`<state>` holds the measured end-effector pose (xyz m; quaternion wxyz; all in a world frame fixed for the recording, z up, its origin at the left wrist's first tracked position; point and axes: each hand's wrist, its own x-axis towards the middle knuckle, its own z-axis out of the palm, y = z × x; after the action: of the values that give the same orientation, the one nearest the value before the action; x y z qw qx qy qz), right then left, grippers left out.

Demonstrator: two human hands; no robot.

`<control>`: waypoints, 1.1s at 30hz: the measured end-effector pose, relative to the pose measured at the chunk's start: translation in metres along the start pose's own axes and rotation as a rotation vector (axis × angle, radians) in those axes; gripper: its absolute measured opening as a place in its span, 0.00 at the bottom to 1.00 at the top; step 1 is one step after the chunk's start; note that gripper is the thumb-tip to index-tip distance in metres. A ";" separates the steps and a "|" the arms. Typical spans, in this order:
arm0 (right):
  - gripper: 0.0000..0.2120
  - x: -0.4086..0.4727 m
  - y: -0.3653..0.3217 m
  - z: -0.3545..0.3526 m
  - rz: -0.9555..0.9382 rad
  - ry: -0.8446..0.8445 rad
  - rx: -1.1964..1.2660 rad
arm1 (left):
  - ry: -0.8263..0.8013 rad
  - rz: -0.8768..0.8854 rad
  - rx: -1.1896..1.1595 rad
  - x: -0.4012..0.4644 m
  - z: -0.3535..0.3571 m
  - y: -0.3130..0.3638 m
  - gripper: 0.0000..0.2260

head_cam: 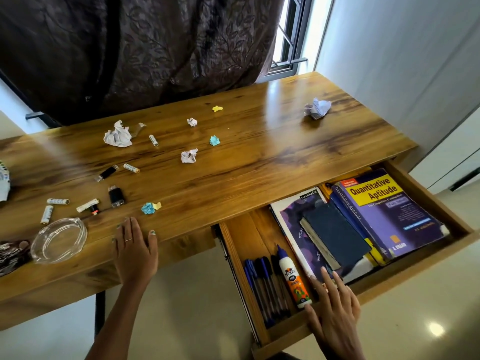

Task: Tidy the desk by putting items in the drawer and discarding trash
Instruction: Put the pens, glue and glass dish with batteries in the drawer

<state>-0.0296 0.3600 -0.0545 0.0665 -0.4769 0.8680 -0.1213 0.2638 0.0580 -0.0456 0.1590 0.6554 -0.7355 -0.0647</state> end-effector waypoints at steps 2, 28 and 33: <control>0.30 0.006 -0.002 0.000 -0.017 -0.016 0.010 | 0.004 -0.007 0.000 0.001 0.000 0.001 0.32; 0.41 0.183 -0.072 -0.003 -0.627 -0.032 -0.452 | -0.038 -0.019 0.036 0.002 -0.010 0.004 0.34; 0.40 0.198 -0.096 0.006 -0.623 0.026 -0.321 | -0.045 -0.028 0.044 0.002 -0.008 0.005 0.32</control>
<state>-0.0564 0.1420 -0.0340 -0.0605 -0.7216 0.6897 -0.0040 0.2617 0.0575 -0.0359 0.1267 0.6673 -0.7310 -0.0655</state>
